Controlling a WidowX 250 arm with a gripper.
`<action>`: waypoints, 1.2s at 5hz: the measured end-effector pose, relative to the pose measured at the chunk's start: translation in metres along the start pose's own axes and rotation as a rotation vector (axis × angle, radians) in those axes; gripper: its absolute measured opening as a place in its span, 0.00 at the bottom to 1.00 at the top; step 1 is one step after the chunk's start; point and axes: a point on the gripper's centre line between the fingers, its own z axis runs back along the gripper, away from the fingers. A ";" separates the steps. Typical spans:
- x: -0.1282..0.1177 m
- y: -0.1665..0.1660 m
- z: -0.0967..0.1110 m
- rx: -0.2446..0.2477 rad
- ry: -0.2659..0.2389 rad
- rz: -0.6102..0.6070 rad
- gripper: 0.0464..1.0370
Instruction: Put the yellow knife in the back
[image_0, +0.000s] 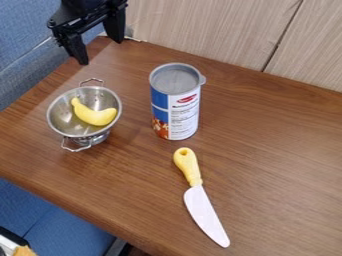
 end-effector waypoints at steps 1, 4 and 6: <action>-0.004 0.003 -0.008 0.026 0.015 -0.005 0.96; -0.074 0.036 0.002 0.002 0.014 -0.151 0.96; -0.136 0.045 -0.020 0.023 0.140 -0.451 0.96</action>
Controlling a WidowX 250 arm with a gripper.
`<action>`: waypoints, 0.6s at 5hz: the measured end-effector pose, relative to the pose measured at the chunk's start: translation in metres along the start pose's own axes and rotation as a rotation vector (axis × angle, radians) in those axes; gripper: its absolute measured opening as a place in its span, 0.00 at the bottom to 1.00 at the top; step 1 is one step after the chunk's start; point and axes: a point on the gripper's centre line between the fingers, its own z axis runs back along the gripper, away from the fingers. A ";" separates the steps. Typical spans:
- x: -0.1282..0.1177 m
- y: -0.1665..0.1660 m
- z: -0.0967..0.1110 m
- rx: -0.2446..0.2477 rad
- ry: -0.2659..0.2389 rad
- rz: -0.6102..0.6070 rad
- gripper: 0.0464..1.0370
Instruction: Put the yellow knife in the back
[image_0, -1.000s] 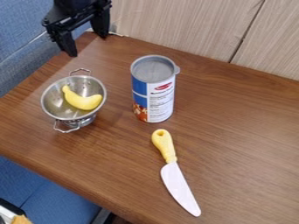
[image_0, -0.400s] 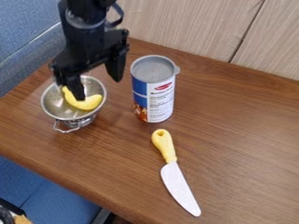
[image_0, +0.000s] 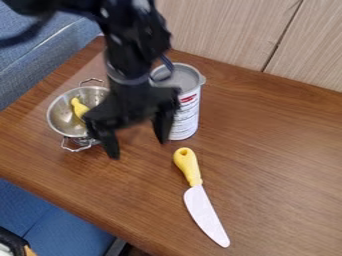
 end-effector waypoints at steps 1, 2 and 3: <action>-0.015 -0.015 -0.022 -0.056 0.103 -0.056 0.96; -0.027 -0.028 -0.038 -0.091 0.174 -0.086 0.96; -0.034 -0.039 -0.046 -0.136 0.198 -0.091 0.96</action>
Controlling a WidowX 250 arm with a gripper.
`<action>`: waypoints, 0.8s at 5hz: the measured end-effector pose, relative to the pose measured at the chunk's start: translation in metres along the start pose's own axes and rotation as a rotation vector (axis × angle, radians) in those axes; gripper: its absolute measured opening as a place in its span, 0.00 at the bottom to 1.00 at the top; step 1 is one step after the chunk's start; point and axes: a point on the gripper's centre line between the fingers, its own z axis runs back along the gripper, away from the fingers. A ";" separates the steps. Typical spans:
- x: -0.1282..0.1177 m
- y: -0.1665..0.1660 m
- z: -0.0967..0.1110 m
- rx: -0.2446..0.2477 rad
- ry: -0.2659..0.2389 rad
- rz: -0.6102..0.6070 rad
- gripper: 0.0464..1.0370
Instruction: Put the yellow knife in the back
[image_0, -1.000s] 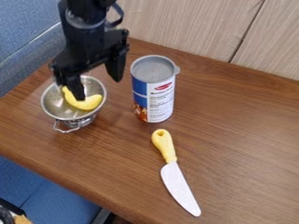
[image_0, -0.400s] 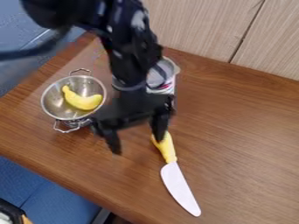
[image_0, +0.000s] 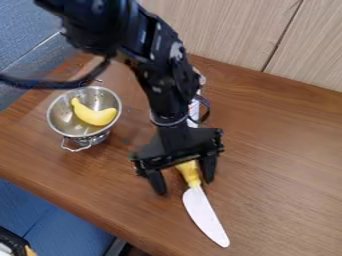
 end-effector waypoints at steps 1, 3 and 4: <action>-0.001 -0.006 -0.001 -0.014 -0.020 -0.021 0.96; 0.007 -0.015 -0.006 -0.017 -0.057 -0.039 0.62; 0.011 -0.016 -0.006 -0.006 -0.074 -0.052 0.33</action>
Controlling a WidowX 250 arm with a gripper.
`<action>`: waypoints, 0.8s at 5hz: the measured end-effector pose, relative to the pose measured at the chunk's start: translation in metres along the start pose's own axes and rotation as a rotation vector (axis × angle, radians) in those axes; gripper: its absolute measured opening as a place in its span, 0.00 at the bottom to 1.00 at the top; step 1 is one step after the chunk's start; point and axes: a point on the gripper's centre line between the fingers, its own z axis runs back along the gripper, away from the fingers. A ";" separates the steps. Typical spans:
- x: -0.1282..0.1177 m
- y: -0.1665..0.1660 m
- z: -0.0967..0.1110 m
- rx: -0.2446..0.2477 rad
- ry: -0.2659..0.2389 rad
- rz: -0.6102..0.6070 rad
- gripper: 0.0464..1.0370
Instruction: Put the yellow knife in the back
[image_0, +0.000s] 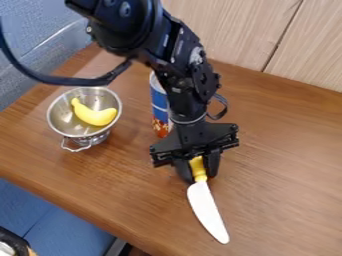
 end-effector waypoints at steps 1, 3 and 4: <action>0.002 0.001 0.000 0.014 -0.003 -0.012 0.29; 0.000 0.003 0.016 0.068 0.048 -0.072 0.29; -0.004 -0.010 0.054 0.003 0.002 -0.086 0.29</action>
